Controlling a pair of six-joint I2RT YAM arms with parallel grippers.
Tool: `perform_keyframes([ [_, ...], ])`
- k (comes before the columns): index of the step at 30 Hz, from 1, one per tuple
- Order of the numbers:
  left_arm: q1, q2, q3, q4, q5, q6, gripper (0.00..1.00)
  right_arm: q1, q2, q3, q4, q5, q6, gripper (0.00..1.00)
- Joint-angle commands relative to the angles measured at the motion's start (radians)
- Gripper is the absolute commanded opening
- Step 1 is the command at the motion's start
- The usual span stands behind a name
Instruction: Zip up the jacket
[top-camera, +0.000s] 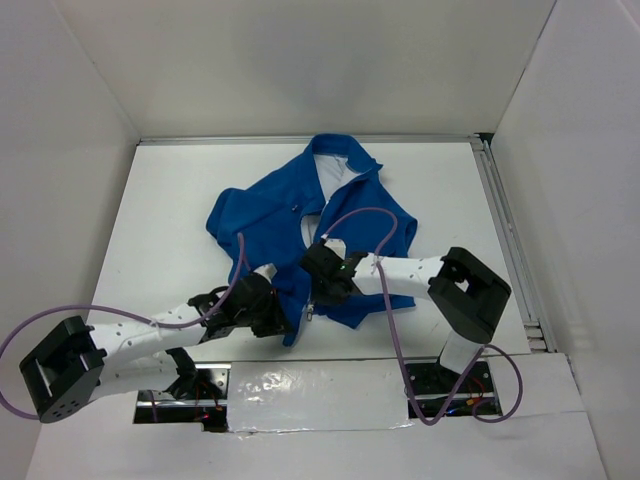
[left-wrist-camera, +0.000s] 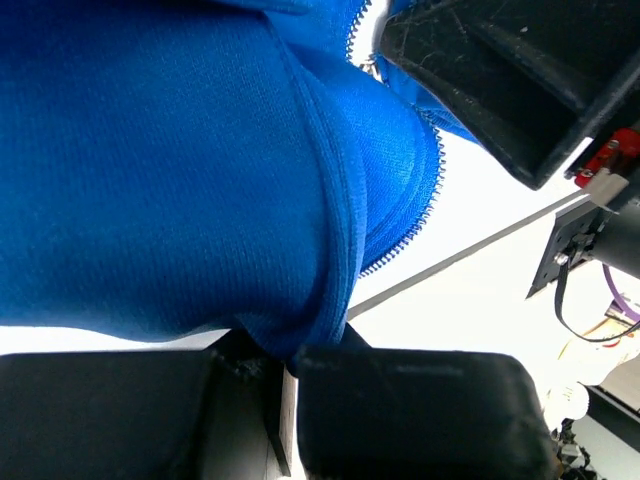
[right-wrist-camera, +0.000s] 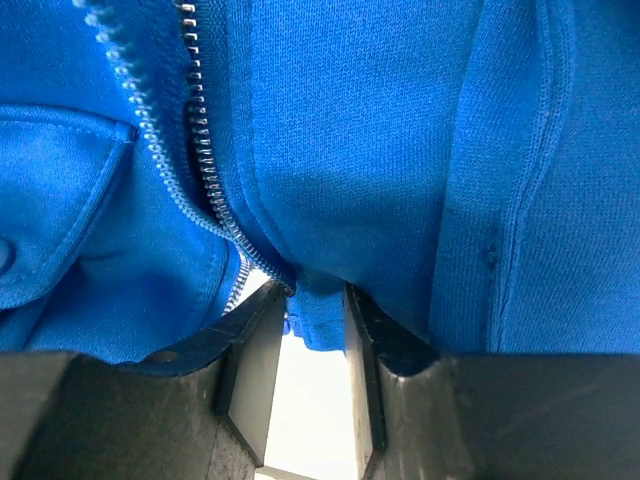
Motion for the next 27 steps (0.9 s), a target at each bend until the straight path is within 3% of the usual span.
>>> perform_keyframes([
  [1, -0.006, -0.038, -0.005, 0.008, -0.032, -0.004, 0.0, 0.009, 0.06, -0.019, -0.092, 0.091, 0.031, 0.39],
  [8, -0.006, -0.046, -0.011, 0.011, -0.029, -0.004, 0.0, 0.041, -0.091, -0.03, -0.134, 0.1, 0.022, 0.63],
  [12, -0.006, -0.043, -0.025, 0.029, -0.02, 0.008, 0.0, 0.049, -0.161, -0.013, -0.229, 0.151, 0.039, 0.7],
  [19, -0.006, -0.032, -0.024, 0.043, 0.0, 0.022, 0.0, 0.049, -0.214, -0.053, -0.191, 0.129, 0.002, 0.74],
  [27, -0.006, -0.041, -0.025, 0.034, 0.0, 0.025, 0.0, 0.041, -0.1, -0.025, -0.125, 0.056, -0.047, 0.68],
])
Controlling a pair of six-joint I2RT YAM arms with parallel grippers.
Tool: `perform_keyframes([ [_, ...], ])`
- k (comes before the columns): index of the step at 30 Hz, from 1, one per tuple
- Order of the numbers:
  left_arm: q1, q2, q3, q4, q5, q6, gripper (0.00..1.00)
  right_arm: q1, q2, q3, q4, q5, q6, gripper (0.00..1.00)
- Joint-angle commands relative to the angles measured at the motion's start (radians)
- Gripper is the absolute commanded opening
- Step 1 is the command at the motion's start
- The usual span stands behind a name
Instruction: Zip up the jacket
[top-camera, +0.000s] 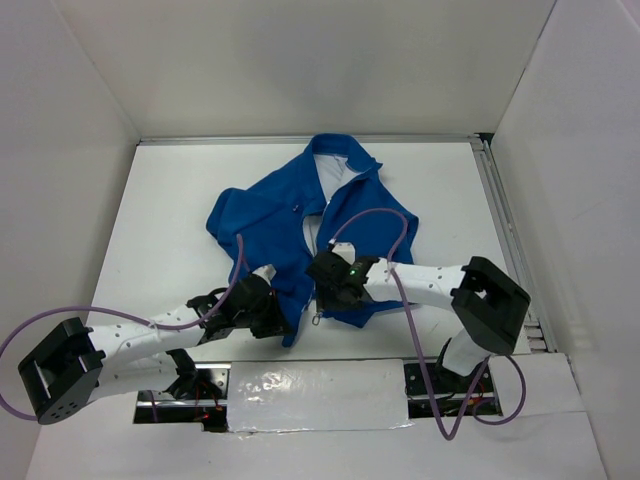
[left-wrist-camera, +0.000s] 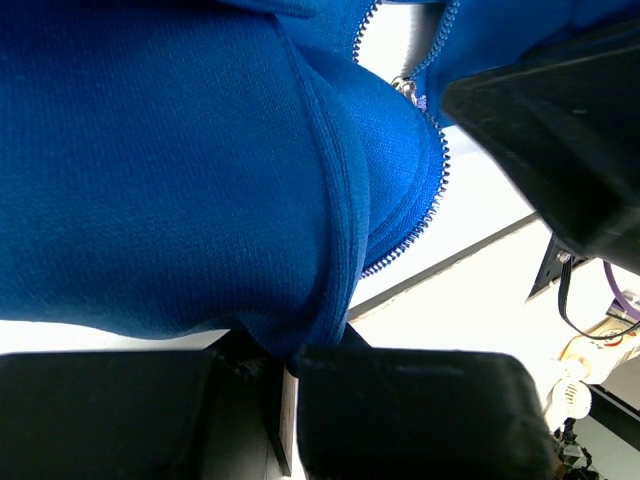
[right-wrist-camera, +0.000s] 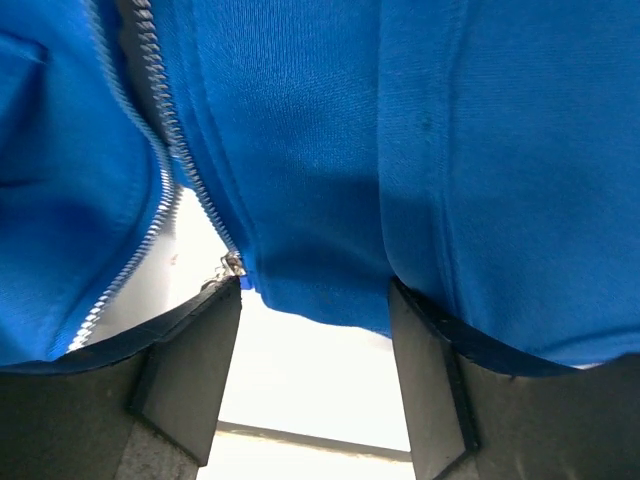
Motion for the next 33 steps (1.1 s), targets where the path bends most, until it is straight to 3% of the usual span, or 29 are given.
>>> perform_keyframes([
  [1, -0.006, -0.015, -0.007, 0.028, 0.004, 0.022, 0.0, 0.0, 0.042, 0.019, 0.04, -0.024, -0.036, 0.67],
  [16, -0.006, -0.026, -0.016, 0.016, 0.016, 0.017, 0.0, 0.001, 0.244, 0.13, -0.046, 0.06, 0.057, 0.63],
  [21, -0.006, -0.021, -0.018, 0.002, 0.007, 0.012, 0.0, -0.002, 0.248, 0.111, -0.014, 0.071, 0.067, 0.36],
  [25, -0.008, -0.024, -0.007, -0.009, -0.002, 0.014, 0.0, -0.002, 0.156, 0.039, 0.078, 0.057, 0.018, 0.13],
  [26, -0.008, -0.024, 0.002, -0.015, -0.007, 0.014, 0.0, 0.0, 0.107, 0.031, 0.093, 0.053, 0.007, 0.0],
  [33, -0.006, -0.032, 0.119, -0.032, -0.039, 0.04, 0.0, -0.022, -0.157, -0.099, 0.312, -0.093, -0.175, 0.0],
])
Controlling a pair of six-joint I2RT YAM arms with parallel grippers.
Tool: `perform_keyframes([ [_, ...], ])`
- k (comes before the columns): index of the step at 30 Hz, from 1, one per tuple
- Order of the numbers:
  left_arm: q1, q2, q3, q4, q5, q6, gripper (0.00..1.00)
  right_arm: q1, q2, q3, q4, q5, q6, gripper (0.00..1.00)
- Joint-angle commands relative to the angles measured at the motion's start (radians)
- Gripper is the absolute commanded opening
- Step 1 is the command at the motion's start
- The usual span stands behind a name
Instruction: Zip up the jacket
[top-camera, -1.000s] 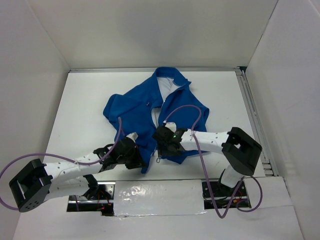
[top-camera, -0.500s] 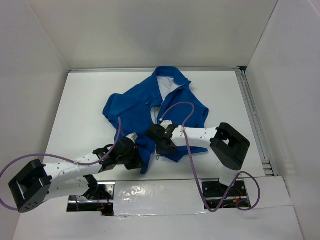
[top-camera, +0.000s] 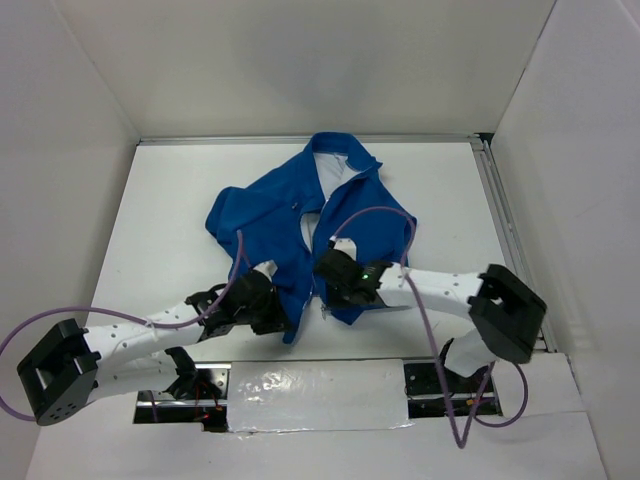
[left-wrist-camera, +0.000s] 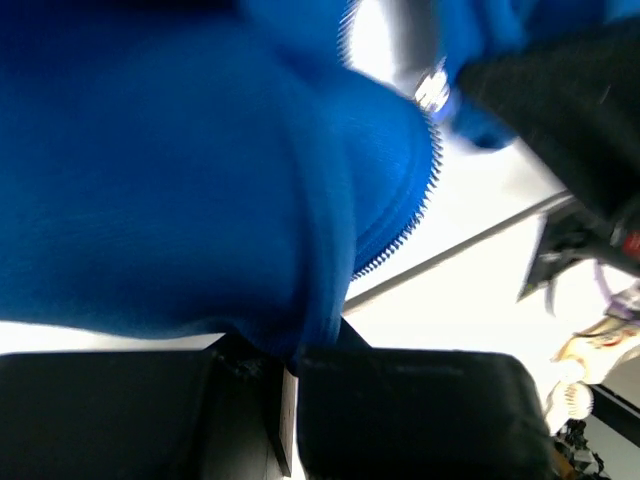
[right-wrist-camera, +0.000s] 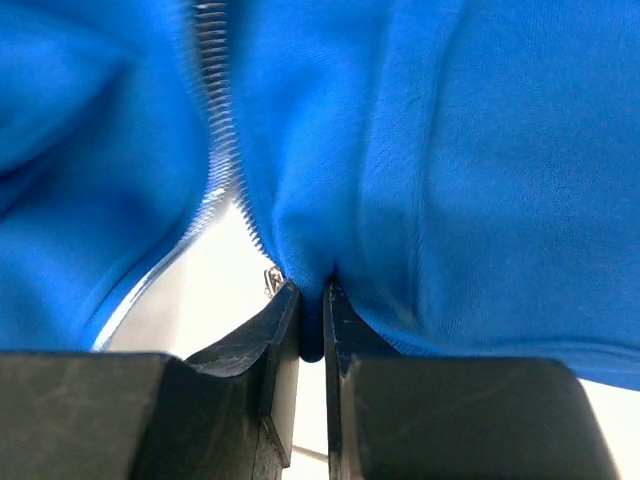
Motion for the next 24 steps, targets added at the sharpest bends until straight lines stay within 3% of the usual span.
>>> perform_keyframes([
  [1, 0.001, -0.017, 0.132, 0.007, -0.04, 0.025, 0.0, -0.024, -0.18, -0.05, 0.204, -0.132, -0.114, 0.0],
  [8, 0.044, 0.006, 0.327, -0.052, -0.065, -0.009, 0.0, -0.119, -0.395, -0.23, 0.463, -0.308, -0.168, 0.0],
  [12, 0.05, 0.035, 0.451, -0.086, -0.157, -0.052, 0.0, -0.185, -0.512, -0.317, 0.598, -0.404, -0.143, 0.0],
  [20, 0.053, 0.077, 0.508, -0.213, -0.228, -0.272, 0.0, -0.244, -0.716, -0.484, 0.776, -0.435, -0.106, 0.0],
  [24, 0.053, 0.084, 0.504, -0.215, -0.217, -0.366, 0.0, -0.245, -0.731, -0.546, 0.879, -0.462, -0.07, 0.0],
])
